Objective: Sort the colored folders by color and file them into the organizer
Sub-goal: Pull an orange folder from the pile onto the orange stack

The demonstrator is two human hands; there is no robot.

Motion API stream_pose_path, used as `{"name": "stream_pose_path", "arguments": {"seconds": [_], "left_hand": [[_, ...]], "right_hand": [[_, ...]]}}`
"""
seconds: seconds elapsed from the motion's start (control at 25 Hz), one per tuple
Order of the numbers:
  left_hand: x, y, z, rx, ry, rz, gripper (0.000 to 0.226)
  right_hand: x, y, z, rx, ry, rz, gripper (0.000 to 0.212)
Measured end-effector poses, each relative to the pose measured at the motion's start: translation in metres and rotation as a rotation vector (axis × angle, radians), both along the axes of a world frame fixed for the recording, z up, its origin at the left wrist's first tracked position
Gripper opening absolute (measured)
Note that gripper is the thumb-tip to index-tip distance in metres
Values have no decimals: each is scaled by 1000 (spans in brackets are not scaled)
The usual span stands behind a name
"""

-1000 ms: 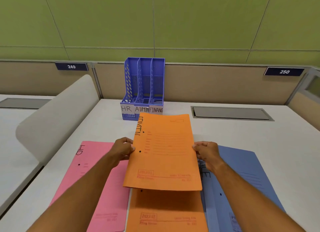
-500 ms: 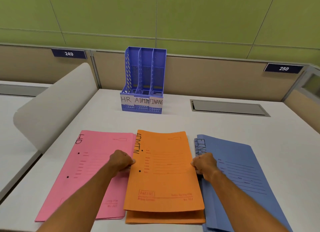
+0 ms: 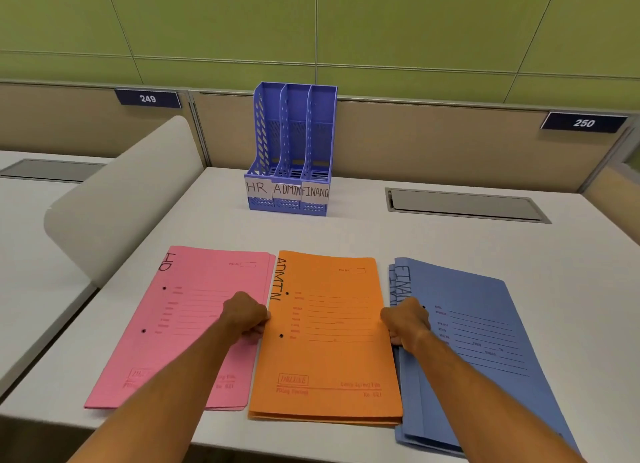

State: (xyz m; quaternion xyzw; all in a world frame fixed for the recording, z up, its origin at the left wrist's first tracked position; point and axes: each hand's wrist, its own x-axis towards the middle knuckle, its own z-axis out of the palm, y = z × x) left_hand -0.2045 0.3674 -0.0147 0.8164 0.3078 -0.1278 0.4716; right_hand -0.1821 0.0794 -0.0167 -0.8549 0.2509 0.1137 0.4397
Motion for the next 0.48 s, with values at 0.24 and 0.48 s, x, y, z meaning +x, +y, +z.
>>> {"name": "stream_pose_path", "arguments": {"seconds": [0.24, 0.48], "left_hand": [[-7, -6, 3, 41, -23, -5, 13], [-18, -14, 4, 177, -78, -106, 22]], "right_hand": [[-8, 7, 13, 40, -14, 40, 13], [-22, 13, 24, -132, -122, 155, 31]]}}
